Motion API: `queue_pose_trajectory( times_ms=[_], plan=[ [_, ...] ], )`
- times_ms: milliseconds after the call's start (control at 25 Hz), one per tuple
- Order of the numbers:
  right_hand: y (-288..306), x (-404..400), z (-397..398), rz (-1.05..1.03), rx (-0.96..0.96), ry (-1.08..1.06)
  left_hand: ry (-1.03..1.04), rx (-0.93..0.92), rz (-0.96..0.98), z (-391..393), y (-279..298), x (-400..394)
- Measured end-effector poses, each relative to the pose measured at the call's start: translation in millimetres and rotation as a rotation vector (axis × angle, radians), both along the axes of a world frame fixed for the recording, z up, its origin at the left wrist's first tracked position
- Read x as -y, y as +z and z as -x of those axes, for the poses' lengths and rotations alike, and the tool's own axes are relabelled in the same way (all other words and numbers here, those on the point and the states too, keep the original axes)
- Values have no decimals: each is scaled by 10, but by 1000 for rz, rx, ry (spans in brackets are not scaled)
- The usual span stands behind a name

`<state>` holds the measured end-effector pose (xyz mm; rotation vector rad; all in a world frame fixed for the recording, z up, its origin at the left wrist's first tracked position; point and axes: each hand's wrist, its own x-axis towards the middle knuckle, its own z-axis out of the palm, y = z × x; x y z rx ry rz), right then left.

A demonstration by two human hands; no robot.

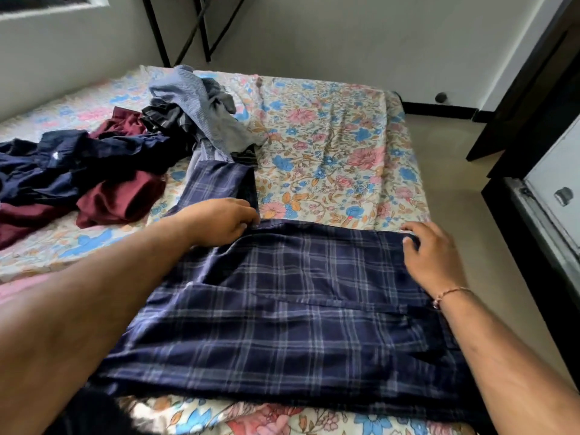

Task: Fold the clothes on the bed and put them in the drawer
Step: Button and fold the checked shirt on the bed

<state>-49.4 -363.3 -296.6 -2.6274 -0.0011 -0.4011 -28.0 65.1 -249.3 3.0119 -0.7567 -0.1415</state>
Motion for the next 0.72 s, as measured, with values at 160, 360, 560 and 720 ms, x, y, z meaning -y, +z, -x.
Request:
queue_pose_trajectory(
  times_ms=[160, 360, 560, 720],
  plan=[
    [-98, 140, -419, 9, -232, 167, -41, 24, -307, -462, -144, -17],
    [7, 254, -602, -155, -220, 60, -4, -5, -335, -482, 86, -337],
    [228, 373, -306, -70, 14, 97, -76, 212, -347, 56, 567, -668],
    [506, 578, 150, -144, -63, 276, -113, 270, -380, 750, 592, -993]
  ],
)
